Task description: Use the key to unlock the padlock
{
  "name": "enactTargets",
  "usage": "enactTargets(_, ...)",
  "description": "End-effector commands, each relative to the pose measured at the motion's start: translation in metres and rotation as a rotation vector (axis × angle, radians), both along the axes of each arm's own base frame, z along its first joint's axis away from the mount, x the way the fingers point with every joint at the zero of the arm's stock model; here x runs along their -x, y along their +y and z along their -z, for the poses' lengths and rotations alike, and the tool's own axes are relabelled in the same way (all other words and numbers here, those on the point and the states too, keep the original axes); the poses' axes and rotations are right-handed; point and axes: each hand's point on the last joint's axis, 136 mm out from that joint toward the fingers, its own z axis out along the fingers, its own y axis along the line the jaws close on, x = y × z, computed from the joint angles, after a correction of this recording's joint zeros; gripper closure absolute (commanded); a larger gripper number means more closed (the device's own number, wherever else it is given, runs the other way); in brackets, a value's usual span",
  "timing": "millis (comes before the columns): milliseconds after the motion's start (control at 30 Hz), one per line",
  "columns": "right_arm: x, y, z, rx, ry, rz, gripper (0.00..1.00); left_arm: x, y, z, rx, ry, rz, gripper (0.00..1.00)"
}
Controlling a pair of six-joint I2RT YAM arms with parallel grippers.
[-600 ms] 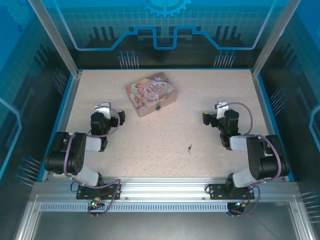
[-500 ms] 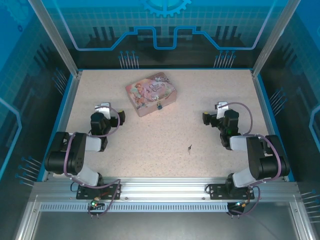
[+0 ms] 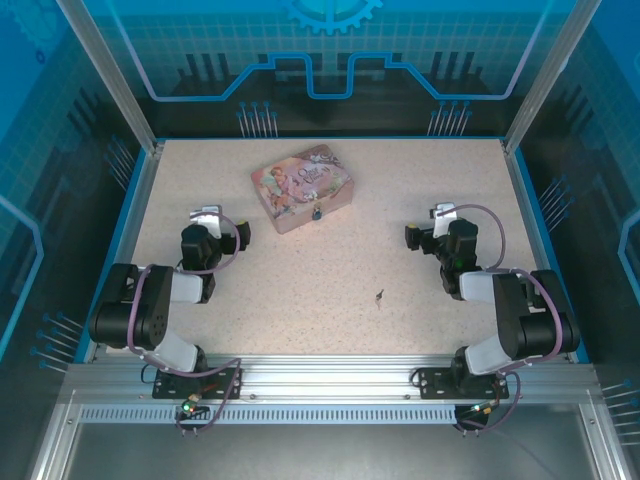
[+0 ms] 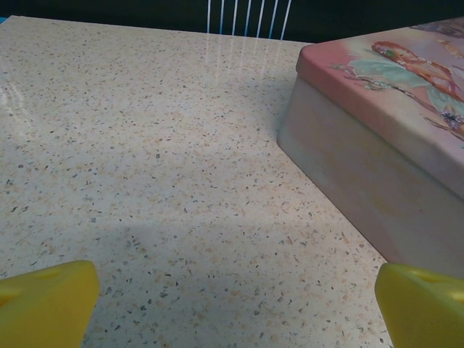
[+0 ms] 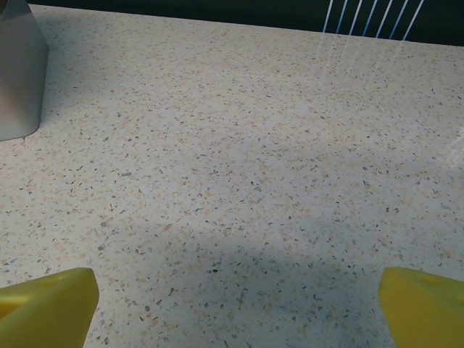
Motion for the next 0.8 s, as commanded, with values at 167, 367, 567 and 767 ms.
enactTargets(167,0.010,-0.016,-0.060,-0.100,0.181,0.150,0.00,0.022,0.016,-0.058,0.010,-0.095,-0.109,0.01)
enactTargets(367,0.066,0.021,-0.082,-0.289,0.416,0.166,0.00,0.028,0.008,-0.120,0.261,-0.023,-0.146,0.01)
enactTargets(567,0.129,0.080,-0.059,-0.365,0.670,0.132,0.03,0.029,-0.031,-0.126,0.510,0.050,-0.006,0.01)
enactTargets(767,0.185,0.113,0.014,-0.264,0.939,0.149,0.18,0.023,-0.048,-0.115,0.631,0.078,0.039,0.01)
